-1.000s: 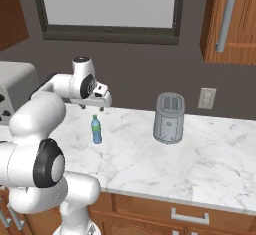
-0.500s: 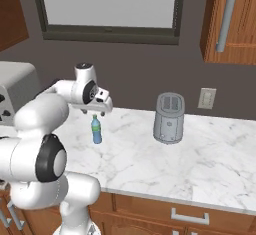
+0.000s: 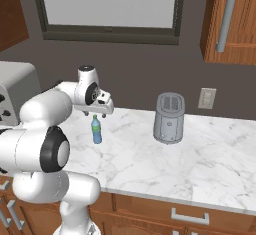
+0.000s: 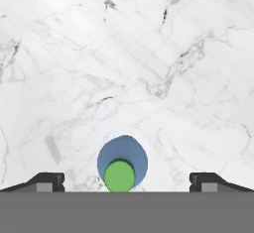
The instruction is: Place the drinks on the dining counter in a tight cluster.
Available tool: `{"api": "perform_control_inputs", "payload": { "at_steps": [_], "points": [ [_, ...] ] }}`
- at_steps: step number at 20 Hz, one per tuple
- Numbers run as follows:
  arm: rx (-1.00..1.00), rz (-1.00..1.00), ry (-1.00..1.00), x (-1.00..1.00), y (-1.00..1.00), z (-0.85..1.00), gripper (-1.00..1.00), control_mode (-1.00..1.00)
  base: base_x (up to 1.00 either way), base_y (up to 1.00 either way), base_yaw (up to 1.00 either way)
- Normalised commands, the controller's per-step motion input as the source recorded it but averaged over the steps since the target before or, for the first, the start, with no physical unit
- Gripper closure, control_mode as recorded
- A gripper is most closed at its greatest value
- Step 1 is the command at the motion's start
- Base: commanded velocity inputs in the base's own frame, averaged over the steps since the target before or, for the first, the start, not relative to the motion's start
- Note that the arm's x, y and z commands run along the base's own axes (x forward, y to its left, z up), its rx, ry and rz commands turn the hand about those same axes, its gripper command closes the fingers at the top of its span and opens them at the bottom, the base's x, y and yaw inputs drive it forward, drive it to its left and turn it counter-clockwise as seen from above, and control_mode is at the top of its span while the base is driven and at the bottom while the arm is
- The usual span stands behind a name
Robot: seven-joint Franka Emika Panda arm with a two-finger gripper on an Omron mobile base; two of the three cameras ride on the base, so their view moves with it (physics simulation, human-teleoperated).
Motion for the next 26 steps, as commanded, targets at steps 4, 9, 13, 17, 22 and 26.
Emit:
{"api": "perform_control_inputs", "payload": {
  "at_steps": [4, 9, 13, 17, 22, 26],
  "points": [
    [0.00, 0.00, 0.05, 0.18, 0.00, 0.00, -1.00, -1.00, 0.00, 0.00, 0.00],
    [0.00, 0.00, 0.05, 0.08, 0.00, 0.00, -1.00, -1.00, 0.00, 0.00, 0.00],
    [0.00, 0.00, 0.07, 0.00, 0.00, 0.00, -1.00, -1.00, 0.00, 0.00, 0.00],
    [0.00, 0.00, 0.03, 0.00, 0.00, 0.00, -1.00, -1.00, 0.00, 0.00, 0.00],
    [0.00, 0.00, 0.01, 0.00, 0.00, -0.02, -1.00, -1.00, 0.00, 0.00, 0.00],
    [0.00, 0.00, 0.00, -0.01, 0.01, -0.10, -1.00, -1.00, 0.00, 0.00, 0.00]
  ]
}}
